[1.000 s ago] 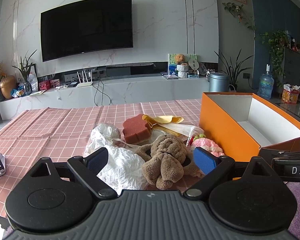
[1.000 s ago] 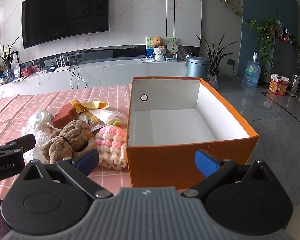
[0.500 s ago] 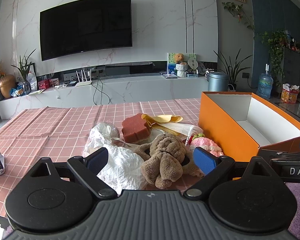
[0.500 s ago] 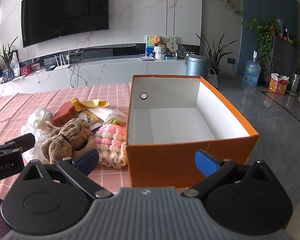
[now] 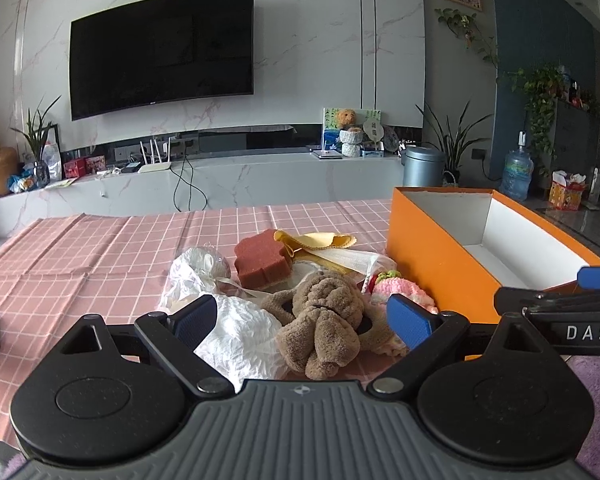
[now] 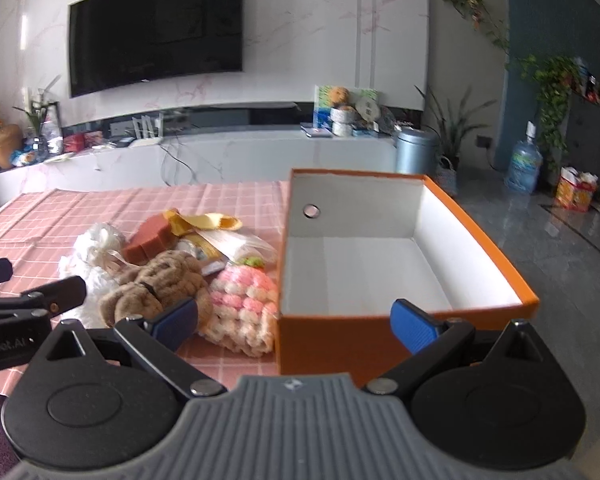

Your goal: Organize soft objects

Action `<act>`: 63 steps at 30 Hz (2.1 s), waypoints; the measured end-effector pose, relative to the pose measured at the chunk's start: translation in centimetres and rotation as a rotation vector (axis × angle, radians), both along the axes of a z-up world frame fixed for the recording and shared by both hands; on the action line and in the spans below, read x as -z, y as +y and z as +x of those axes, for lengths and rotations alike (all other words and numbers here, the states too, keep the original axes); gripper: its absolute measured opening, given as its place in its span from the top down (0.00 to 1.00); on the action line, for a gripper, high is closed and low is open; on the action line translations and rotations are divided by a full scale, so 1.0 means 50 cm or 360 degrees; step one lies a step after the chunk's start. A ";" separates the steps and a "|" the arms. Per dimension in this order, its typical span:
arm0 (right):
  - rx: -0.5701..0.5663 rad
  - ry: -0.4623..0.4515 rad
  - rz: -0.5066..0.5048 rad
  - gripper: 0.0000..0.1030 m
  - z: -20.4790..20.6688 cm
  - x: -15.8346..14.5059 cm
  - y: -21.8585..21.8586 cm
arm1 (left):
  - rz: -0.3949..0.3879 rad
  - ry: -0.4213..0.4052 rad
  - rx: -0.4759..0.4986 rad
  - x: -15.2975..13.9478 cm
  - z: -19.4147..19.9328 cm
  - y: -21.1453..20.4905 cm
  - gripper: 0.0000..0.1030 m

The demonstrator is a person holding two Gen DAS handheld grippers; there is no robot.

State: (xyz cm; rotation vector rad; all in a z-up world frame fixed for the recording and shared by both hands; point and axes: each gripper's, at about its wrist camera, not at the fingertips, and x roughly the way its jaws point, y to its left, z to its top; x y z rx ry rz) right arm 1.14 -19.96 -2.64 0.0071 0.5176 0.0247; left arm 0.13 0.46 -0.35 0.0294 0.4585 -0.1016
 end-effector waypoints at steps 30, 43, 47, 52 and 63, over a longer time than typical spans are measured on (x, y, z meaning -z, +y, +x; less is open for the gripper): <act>-0.0373 0.0459 0.0142 0.32 0.235 0.062 0.190 | -0.0412 0.0345 -0.0305 0.067 0.135 0.177 0.04; -0.0388 0.0662 0.0080 0.28 0.281 0.139 0.236 | -0.0602 0.0510 -0.0414 0.112 0.182 0.213 0.12; -0.0405 0.0628 0.0031 0.40 0.275 0.147 0.237 | -0.0616 0.0557 -0.0411 0.127 0.189 0.208 0.07; -0.0439 0.0614 0.0056 0.45 0.270 0.154 0.224 | -0.0641 0.0589 -0.0406 0.138 0.196 0.203 0.05; -0.0502 0.0579 0.0071 0.46 0.266 0.158 0.216 | -0.0558 0.0632 -0.0338 0.167 0.218 0.169 0.55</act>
